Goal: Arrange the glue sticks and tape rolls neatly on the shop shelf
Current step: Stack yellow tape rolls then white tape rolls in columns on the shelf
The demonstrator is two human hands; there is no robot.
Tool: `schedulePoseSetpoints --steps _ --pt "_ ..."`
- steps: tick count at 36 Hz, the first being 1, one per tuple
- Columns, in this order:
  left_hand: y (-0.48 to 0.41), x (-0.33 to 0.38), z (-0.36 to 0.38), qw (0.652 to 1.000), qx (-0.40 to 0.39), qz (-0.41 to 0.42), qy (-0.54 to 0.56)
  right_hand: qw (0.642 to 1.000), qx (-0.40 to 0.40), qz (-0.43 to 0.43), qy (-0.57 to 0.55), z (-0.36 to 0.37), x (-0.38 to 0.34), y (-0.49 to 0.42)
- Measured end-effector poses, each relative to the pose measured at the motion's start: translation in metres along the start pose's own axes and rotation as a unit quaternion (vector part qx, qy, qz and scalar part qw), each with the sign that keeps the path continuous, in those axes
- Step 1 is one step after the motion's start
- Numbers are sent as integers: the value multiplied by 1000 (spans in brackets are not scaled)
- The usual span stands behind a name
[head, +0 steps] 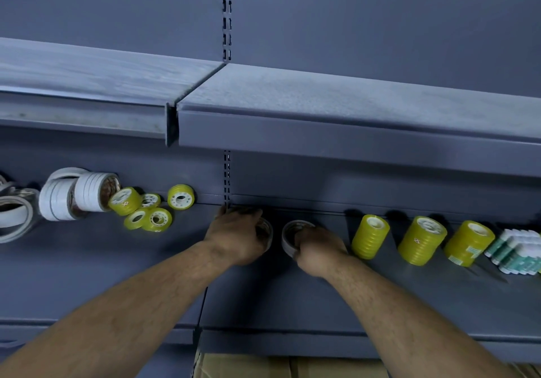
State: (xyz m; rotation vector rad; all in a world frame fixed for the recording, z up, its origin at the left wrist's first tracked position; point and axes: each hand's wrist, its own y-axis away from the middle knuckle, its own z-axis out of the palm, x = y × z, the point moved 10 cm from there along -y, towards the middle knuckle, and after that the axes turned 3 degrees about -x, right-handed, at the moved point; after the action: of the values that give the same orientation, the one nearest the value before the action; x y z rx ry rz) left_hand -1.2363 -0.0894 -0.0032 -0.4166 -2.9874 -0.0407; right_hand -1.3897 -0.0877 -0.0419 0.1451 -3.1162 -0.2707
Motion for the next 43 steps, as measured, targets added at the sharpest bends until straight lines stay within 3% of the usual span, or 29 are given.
schedulePoseSetpoints --steps 20,43 --pt "3 -3 9 999 -42 1 29 999 -31 12 7 6 4 -4" --pt "5 -11 8 999 -30 5 45 998 -58 13 8 1 -1 2"
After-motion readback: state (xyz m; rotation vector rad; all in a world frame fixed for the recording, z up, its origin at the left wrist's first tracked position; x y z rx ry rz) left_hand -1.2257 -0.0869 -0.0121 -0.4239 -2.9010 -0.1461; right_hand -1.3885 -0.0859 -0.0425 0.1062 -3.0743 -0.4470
